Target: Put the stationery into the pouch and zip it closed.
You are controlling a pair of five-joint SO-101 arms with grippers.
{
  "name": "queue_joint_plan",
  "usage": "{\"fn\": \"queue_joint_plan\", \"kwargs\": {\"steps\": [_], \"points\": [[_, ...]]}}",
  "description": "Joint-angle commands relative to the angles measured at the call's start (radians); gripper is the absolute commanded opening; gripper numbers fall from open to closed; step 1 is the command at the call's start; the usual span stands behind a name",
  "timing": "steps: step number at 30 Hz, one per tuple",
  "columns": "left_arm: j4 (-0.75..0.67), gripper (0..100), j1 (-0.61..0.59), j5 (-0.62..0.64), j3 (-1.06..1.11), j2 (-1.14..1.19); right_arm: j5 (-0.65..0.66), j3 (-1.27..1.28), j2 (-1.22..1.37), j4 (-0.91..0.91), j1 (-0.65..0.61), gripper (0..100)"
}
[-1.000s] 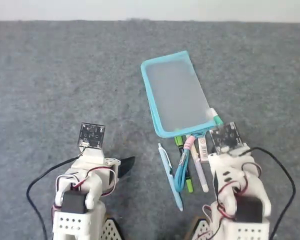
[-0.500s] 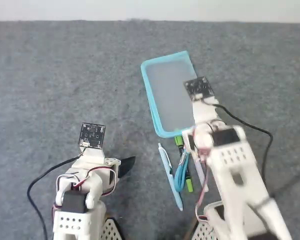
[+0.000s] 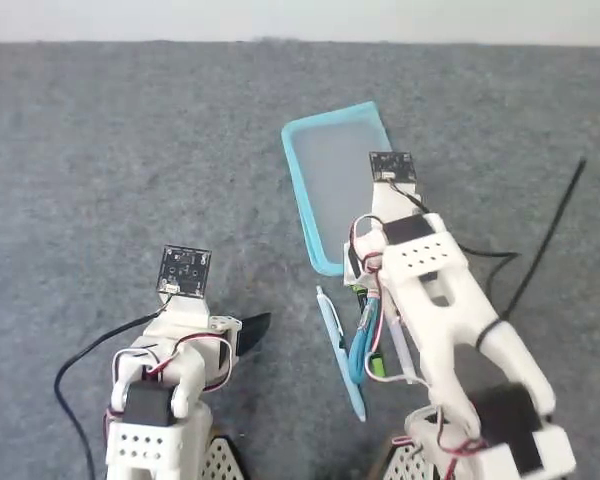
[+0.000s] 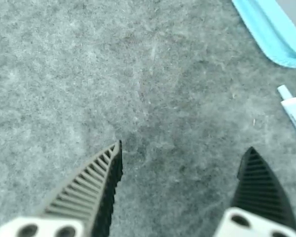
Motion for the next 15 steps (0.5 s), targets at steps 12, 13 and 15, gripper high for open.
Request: {"fn": "queue_joint_plan", "kwargs": {"steps": [12, 13, 15], "points": [[0.006, 36, 0.003, 0.005, -0.007, -0.023, -0.034, -0.089, 0.162, -0.065, -0.001, 22.2], [0.006, 36, 0.003, 0.005, -0.007, -0.023, -0.034, -0.089, 0.168, -0.067, -0.002, 20.7], [0.006, 36, 0.003, 0.005, -0.007, -0.023, -0.034, -0.089, 0.179, -0.067, -0.002, 15.3]]}}
